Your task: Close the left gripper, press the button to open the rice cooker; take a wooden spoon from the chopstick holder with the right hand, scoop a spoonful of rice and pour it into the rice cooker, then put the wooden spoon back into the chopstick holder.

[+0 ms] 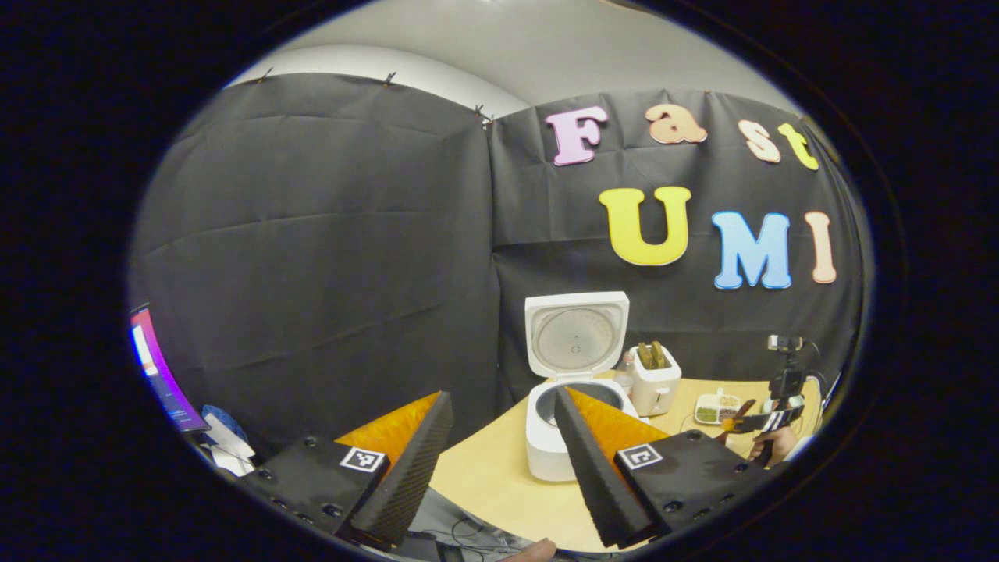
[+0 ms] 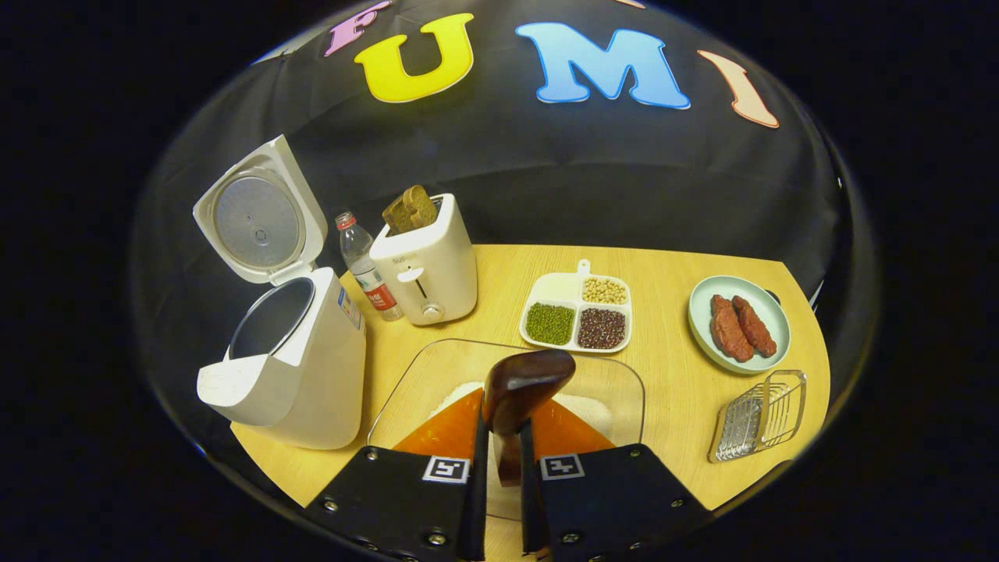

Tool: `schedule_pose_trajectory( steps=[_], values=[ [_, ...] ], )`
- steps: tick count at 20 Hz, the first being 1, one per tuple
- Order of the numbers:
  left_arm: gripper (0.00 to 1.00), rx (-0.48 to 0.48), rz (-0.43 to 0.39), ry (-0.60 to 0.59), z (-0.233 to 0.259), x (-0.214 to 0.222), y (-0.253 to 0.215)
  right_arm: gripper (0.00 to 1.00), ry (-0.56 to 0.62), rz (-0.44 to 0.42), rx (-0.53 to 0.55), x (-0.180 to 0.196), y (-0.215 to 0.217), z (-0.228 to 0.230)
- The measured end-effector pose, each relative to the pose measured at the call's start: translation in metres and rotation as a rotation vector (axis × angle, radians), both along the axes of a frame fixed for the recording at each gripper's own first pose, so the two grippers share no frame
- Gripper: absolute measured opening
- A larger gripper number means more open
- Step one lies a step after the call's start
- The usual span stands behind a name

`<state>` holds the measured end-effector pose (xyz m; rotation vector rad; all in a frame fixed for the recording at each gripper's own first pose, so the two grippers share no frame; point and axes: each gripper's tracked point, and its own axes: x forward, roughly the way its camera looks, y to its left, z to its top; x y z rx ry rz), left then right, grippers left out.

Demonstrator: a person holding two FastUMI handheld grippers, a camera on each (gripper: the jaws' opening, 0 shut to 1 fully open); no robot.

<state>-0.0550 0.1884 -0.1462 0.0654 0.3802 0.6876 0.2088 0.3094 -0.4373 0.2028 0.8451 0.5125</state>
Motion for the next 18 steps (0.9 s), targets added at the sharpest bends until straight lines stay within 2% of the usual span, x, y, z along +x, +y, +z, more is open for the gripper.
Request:
schedule_pose_trajectory(
  steps=[2,8,13,14,18],
  values=[
    [0.92,-0.003,0.011,0.002,-0.001,-0.002,0.003,0.19,0.004,-0.005,0.016,0.001,0.005,0.0],
    [0.93,-0.002,0.035,0.001,-0.002,-0.003,0.009,0.18,0.133,-0.036,0.151,-0.003,0.029,0.005],
    [0.94,0.008,0.032,0.01,-0.002,-0.009,0.011,0.19,0.282,-0.141,0.316,0.005,0.027,0.005],
    [0.91,0.008,0.033,0.01,-0.002,-0.007,0.012,0.19,0.302,-0.161,0.338,0.006,0.023,0.002],
    [0.92,0.012,0.021,0.01,0.001,-0.006,0.01,0.19,0.336,-0.228,0.419,0.008,0.006,0.007]
  ],
)
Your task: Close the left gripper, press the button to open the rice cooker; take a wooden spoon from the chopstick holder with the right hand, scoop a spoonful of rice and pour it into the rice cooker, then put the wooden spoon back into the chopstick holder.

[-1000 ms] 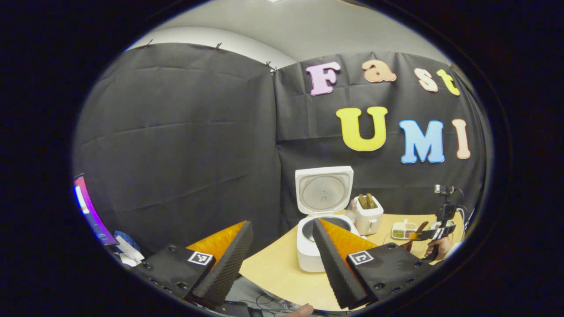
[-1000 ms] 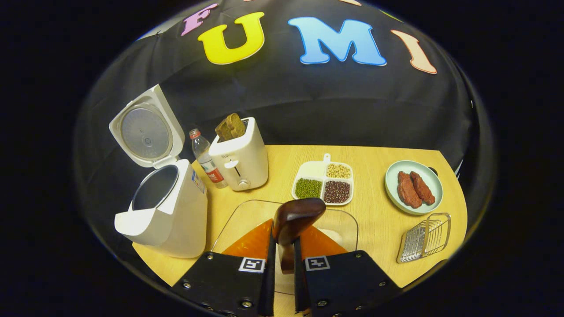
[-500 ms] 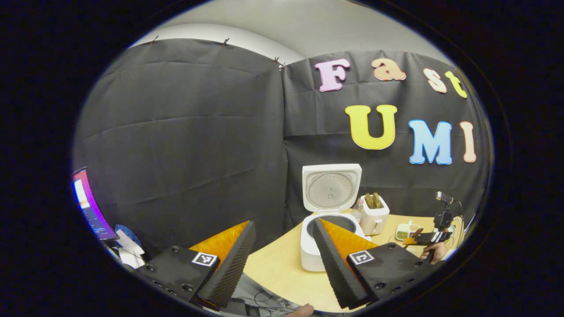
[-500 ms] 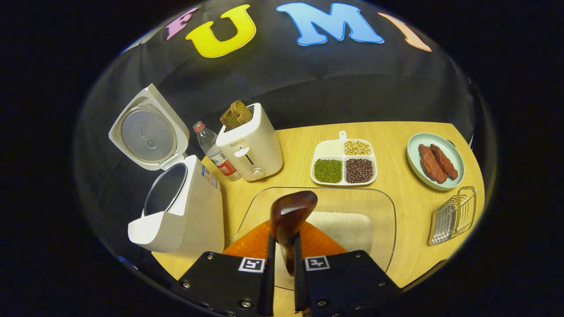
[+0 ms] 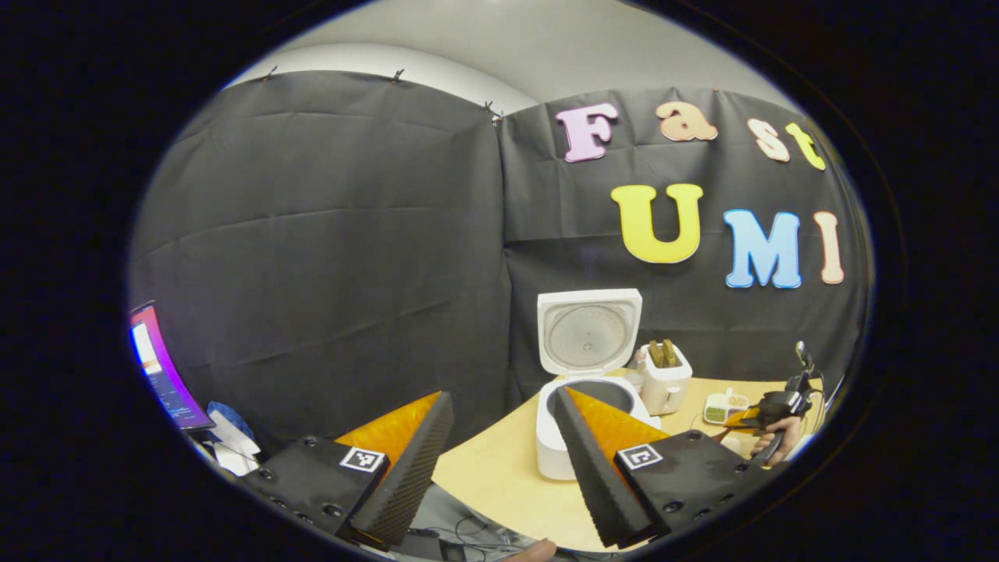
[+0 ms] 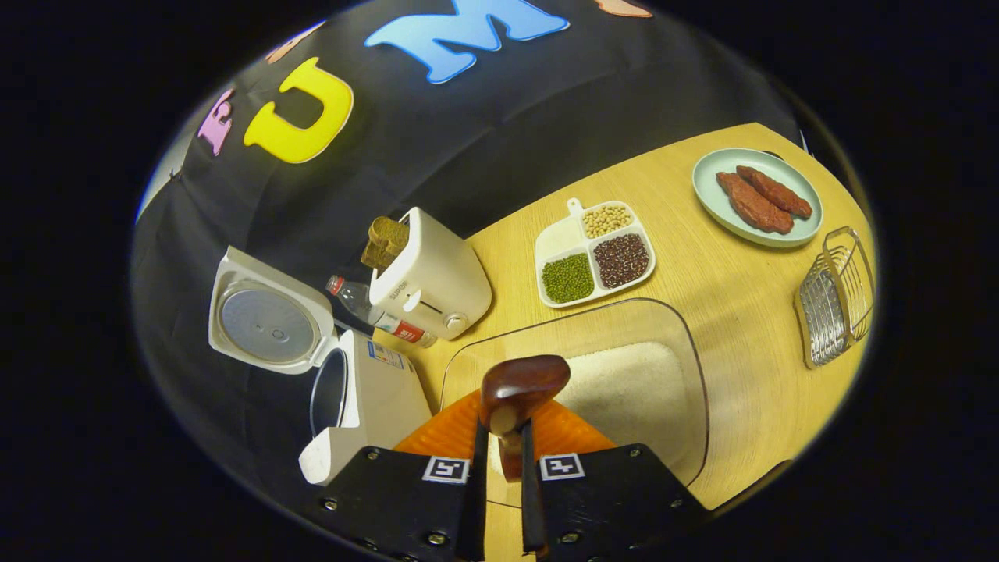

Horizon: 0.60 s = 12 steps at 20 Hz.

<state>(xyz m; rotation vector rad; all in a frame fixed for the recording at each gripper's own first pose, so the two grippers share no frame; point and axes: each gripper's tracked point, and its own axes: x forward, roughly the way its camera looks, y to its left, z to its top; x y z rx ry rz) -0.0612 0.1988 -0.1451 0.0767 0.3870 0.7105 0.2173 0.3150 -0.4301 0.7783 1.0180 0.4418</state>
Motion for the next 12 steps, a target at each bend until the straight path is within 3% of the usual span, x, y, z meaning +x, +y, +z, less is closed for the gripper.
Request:
schedule_pose_trajectory(
  steps=[4,12],
  values=[
    [0.93,0.005,-0.018,-0.002,0.002,0.004,-0.005,0.19,0.003,-0.069,0.06,0.011,-0.018,0.014],
    [0.94,0.0,-0.043,-0.019,0.008,0.005,-0.007,0.18,-0.05,-0.125,0.162,0.016,-0.031,0.068]
  ],
)
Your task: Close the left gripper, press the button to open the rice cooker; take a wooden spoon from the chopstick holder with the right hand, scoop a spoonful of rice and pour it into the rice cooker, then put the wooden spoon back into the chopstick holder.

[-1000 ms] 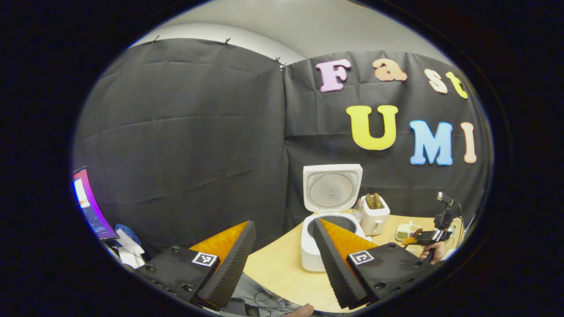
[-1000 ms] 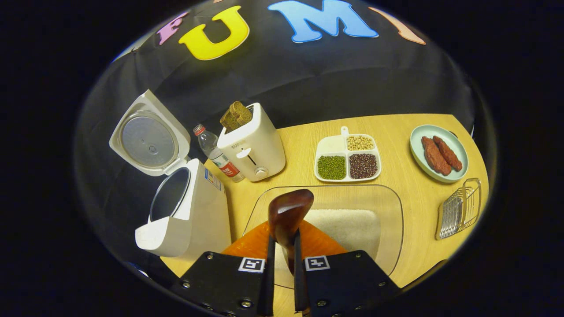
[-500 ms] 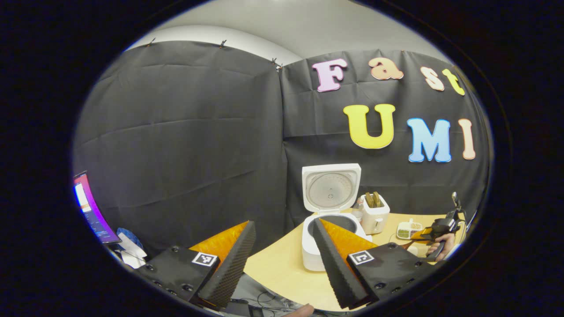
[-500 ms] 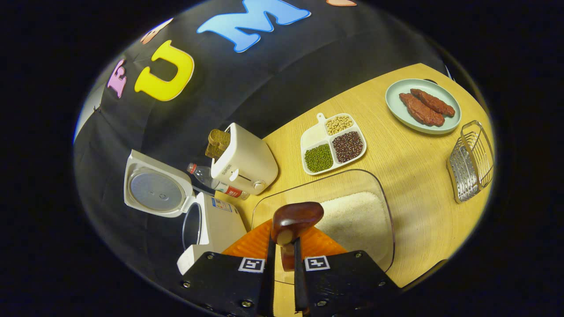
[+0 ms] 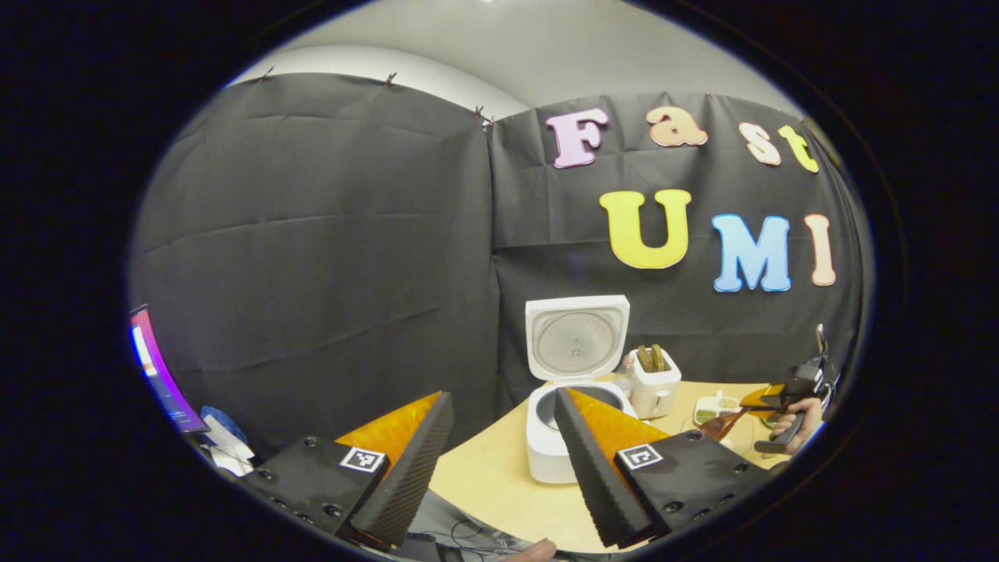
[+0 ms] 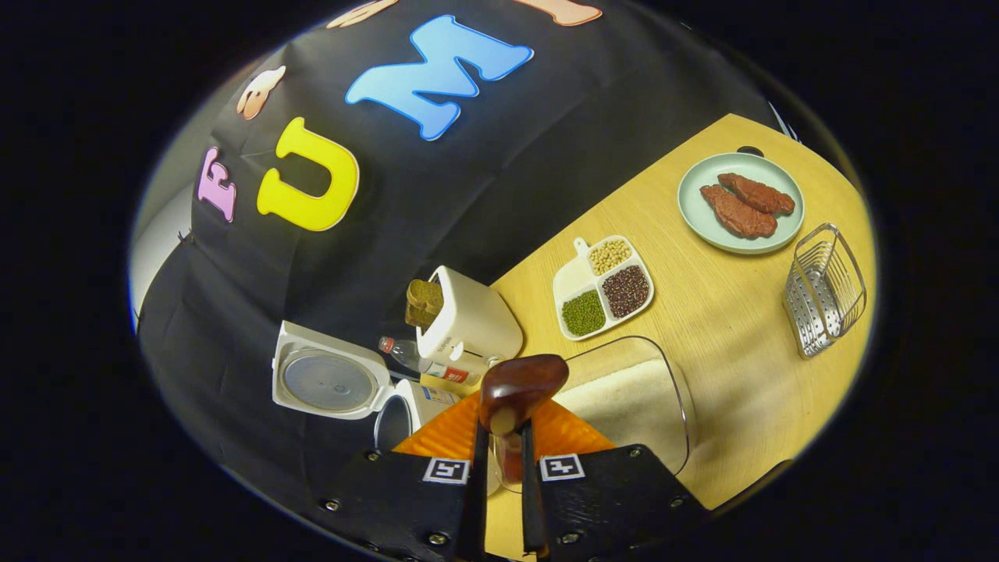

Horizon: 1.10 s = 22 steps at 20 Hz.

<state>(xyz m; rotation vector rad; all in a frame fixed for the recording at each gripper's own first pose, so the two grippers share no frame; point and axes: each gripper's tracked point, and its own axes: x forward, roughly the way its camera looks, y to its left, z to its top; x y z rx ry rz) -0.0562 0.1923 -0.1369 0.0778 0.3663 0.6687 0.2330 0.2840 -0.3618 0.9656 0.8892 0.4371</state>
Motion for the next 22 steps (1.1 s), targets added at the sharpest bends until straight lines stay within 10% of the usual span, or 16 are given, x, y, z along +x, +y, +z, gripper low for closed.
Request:
schedule_pose_trajectory(
  steps=[16,22],
  values=[
    [0.93,0.006,0.077,-0.038,0.017,-0.063,0.045,0.18,-0.162,0.095,0.173,-0.004,0.139,0.154],
    [0.92,0.007,0.138,-0.032,0.015,-0.086,0.06,0.18,-0.318,0.243,-0.009,-0.006,0.235,0.149]
  ],
)
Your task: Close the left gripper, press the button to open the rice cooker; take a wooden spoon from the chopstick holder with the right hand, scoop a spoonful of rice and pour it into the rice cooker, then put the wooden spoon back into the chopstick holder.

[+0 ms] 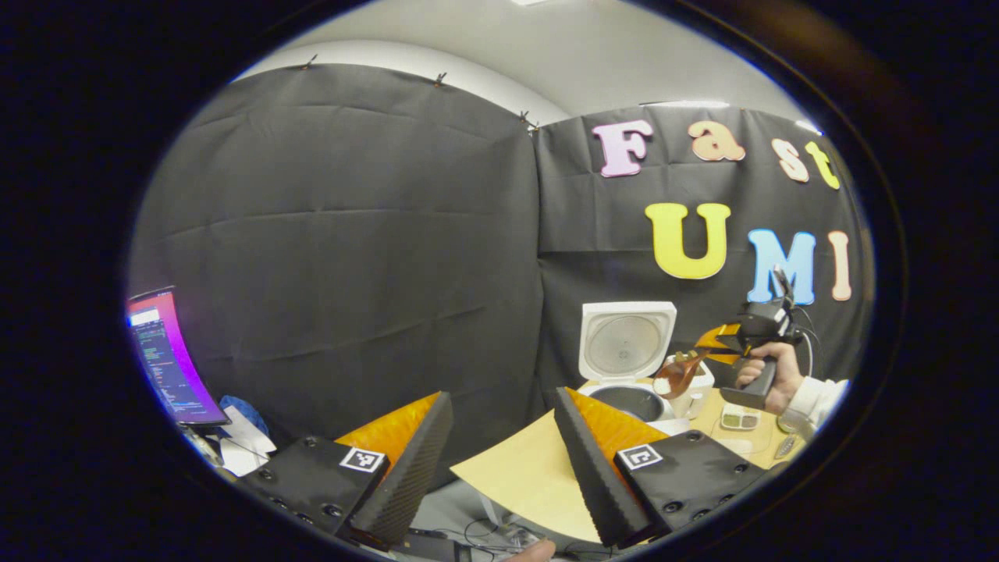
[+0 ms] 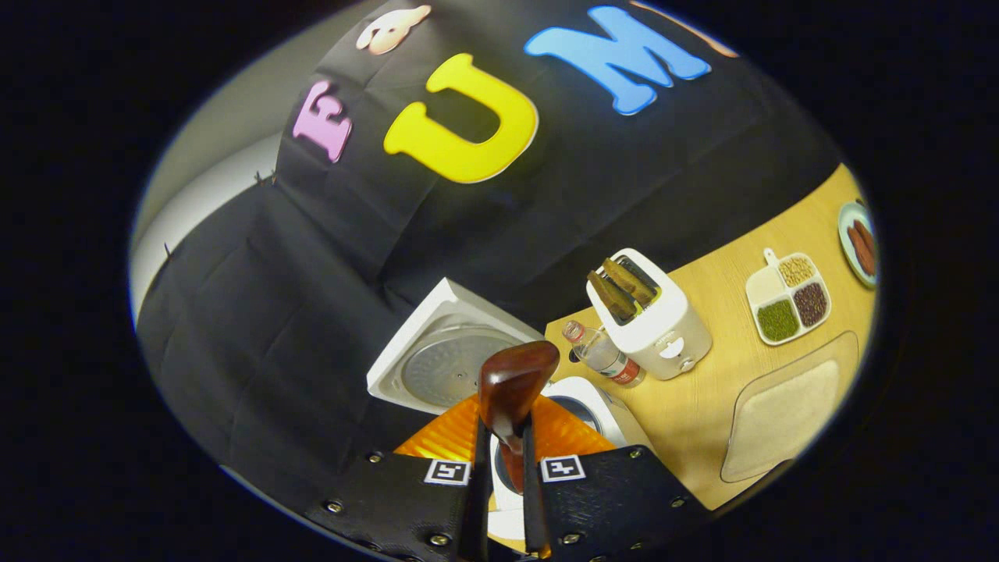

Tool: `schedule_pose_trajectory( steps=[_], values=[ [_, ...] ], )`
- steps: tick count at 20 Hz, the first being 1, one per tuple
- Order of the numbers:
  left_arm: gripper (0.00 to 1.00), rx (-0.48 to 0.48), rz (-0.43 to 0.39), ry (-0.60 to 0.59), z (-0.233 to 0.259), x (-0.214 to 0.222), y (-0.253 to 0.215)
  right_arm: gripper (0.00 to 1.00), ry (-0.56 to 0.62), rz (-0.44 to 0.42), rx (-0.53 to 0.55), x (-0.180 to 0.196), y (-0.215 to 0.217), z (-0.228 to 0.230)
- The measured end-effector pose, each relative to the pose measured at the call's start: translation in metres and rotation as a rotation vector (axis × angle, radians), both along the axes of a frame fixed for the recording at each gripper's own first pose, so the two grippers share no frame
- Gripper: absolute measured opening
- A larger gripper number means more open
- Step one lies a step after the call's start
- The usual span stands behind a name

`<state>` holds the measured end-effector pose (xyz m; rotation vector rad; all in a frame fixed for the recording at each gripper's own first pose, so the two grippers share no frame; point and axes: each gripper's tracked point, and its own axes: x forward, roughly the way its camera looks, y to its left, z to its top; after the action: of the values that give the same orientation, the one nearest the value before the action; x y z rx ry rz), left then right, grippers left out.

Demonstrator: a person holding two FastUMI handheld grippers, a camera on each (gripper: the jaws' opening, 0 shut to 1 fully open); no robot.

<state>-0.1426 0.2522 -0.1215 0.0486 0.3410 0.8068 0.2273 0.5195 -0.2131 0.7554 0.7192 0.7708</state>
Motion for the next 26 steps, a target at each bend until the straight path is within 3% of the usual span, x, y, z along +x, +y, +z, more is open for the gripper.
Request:
schedule_pose_trajectory(
  steps=[6,12,18,26],
  values=[
    [0.94,-0.003,0.075,0.018,-0.004,-0.021,0.017,0.18,-0.17,0.093,-0.187,-0.011,0.059,-0.028],
    [0.94,-0.016,0.112,0.03,-0.015,-0.029,0.023,0.18,-0.391,0.173,-0.342,-0.017,0.073,-0.038],
    [0.94,-0.021,0.12,0.033,-0.019,-0.025,0.025,0.18,-0.748,0.283,-0.514,-0.037,0.088,-0.032],
    [0.93,-0.015,0.131,0.039,-0.021,-0.026,0.021,0.18,-1.155,0.335,-0.717,-0.059,0.097,-0.036]
  ],
)
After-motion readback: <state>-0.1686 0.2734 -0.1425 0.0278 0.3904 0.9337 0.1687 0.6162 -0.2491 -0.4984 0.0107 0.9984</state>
